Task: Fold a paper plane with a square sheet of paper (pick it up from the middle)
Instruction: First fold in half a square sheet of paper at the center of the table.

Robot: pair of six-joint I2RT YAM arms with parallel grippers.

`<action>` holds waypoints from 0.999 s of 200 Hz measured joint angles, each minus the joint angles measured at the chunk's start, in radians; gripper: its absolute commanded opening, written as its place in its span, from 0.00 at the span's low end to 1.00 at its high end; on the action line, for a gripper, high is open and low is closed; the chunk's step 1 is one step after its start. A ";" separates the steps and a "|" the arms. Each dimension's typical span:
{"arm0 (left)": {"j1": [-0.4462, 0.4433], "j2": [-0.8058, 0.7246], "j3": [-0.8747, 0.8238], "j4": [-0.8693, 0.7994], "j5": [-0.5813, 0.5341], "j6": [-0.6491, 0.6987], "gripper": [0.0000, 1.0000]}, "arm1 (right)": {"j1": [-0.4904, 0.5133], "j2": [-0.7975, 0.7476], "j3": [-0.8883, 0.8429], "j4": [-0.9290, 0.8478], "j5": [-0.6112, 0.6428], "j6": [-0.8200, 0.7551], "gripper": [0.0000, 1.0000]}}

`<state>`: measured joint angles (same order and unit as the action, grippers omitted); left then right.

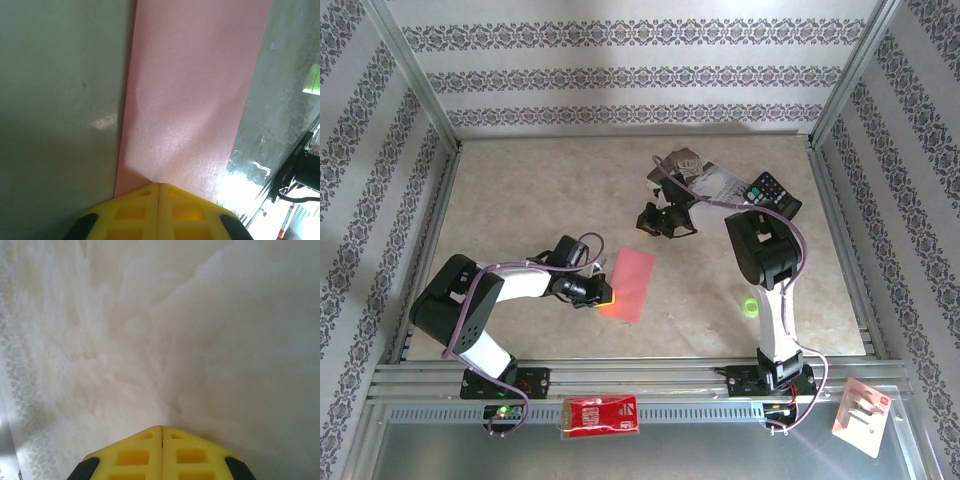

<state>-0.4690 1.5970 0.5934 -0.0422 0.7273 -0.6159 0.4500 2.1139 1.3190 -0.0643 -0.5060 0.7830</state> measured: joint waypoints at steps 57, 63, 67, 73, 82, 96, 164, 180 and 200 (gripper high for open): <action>0.000 0.000 0.000 0.000 0.002 0.000 0.00 | 0.126 -0.170 -0.148 0.048 0.003 -0.041 0.04; 0.000 0.000 0.000 0.000 0.002 0.000 0.00 | 0.141 -0.171 -0.156 0.056 0.003 -0.040 0.04; 0.000 0.000 0.000 0.000 0.002 0.000 0.00 | 0.148 -0.171 -0.159 0.061 0.003 -0.040 0.04; 0.000 0.000 0.000 0.000 0.002 0.000 0.00 | 0.162 -0.171 -0.166 0.068 0.003 -0.038 0.04; 0.000 0.000 0.000 0.000 0.002 0.000 0.00 | 0.177 -0.170 -0.174 0.071 0.003 -0.034 0.04; 0.000 0.000 0.000 0.000 0.002 0.000 0.00 | 0.195 -0.159 -0.176 0.087 0.000 -0.026 0.04; 0.000 -0.011 0.000 -0.019 -0.003 0.000 0.04 | 0.208 -0.079 -0.188 0.152 -0.008 -0.004 0.03; 0.000 -0.023 0.000 -0.034 -0.014 -0.001 0.15 | 0.207 -0.078 -0.193 0.164 -0.012 -0.004 0.02; 0.000 -0.048 0.000 -0.045 -0.020 -0.018 0.30 | 0.207 -0.078 -0.198 0.177 -0.016 -0.005 0.02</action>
<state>-0.4690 1.5490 0.5938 -0.0875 0.7074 -0.6338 0.6567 2.0357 1.1206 0.1123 -0.5217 0.7776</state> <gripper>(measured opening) 0.211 0.050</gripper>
